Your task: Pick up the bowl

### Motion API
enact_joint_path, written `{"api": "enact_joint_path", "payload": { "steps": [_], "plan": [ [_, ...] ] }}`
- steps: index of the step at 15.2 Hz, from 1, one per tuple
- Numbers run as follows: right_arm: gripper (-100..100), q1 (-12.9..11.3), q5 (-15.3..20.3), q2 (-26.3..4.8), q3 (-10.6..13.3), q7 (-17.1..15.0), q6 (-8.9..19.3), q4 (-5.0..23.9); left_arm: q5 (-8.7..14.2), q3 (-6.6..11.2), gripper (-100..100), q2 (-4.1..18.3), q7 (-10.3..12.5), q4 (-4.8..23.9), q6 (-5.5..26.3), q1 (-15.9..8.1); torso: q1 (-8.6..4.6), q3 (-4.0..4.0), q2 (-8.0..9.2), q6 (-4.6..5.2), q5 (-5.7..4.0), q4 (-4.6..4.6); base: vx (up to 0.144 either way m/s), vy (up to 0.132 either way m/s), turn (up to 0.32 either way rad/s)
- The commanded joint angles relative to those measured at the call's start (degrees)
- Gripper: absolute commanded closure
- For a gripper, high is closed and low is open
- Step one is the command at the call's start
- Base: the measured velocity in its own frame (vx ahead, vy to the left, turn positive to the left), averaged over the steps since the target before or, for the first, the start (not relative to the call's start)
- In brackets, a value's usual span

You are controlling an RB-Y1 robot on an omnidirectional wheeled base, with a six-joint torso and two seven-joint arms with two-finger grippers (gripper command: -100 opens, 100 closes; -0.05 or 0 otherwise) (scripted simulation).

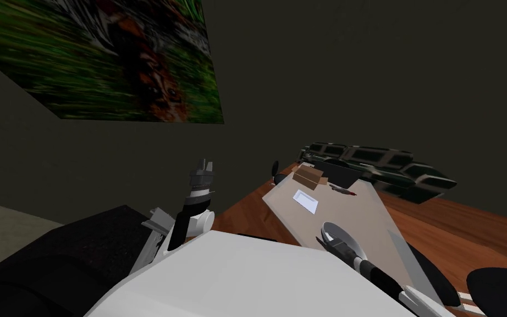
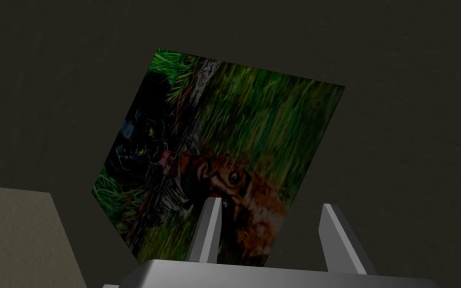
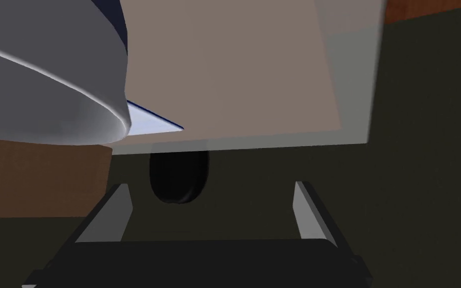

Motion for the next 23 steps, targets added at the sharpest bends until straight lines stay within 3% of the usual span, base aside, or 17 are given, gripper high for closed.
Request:
{"api": "enact_joint_path", "payload": {
  "steps": [1,3,10,11,12,18,22,23],
  "plan": [
    [-100,-0.8,1.48,-0.61,0.38,1.22,-0.61,2.86,0.0,0.0,0,0.0,0.0,0.0,0.0,0.0,0.0,0.0,0.0,0.0,0.0,0.0,0.035,0.034,0.113],
    [-100,-0.8,1.48,-0.61,0.38,1.22,-0.61,3.92,0.0,0.0,0,0.0,0.0,0.0,0.0,0.0,0.01,0.01,0.02,0.02,0.0,0.0,0.019,0.017,0.025],
    [-100,-2.04,8.92,-4.5,2.8,5.13,-1.74,14.99,0.0,0.0,0,0.0,0.0,0.0,0.0,0.0,0.04,-0.03,-0.06,0.01,0.01,-0.02,0.042,0.032,0.122],
    [-100,-2.04,8.92,-4.5,2.8,5.13,-1.74,15.24,0.0,0.0,0,0.0,0.0,0.0,0.0,0.0,0.06,-0.04,-0.06,0.0,0.02,-0.02,0.05,0.037,0.088],
    [-100,-2.29,10.56,-5.25,3.4,5.99,-2.01,17.71,0.0,0.0,0,0.0,0.0,0.0,0.0,0.0,0.06,-0.04,-0.06,0.0,0.01,-0.02,0.047,0.039,0.11],
    [-100,-2.5,12.1,-5.91,3.99,6.78,-2.28,20.01,0.0,0.0,0,0.0,0.0,0.0,0.0,0.0,0.03,0.01,0.01,0.02,0.01,0.0,0.032,0.026,0.053],
    [-100,-3.01,15.99,-7.4,5.6,8.76,-2.98,25.77,0.0,0.0,0,0.0,0.0,0.0,0.0,0.0,0.03,0.01,0.01,0.0,0.0,0.0,0.04,0.031,0.106],
    [-100,-3.01,15.99,-7.4,5.6,8.76,-2.98,25.77,0.0,0.0,0,0.0,0.0,0.0,0.0,0.0,0.09,-0.02,-0.05,0.0,0.03,-0.01,0.064,0.045,0.091]
  ]
}}
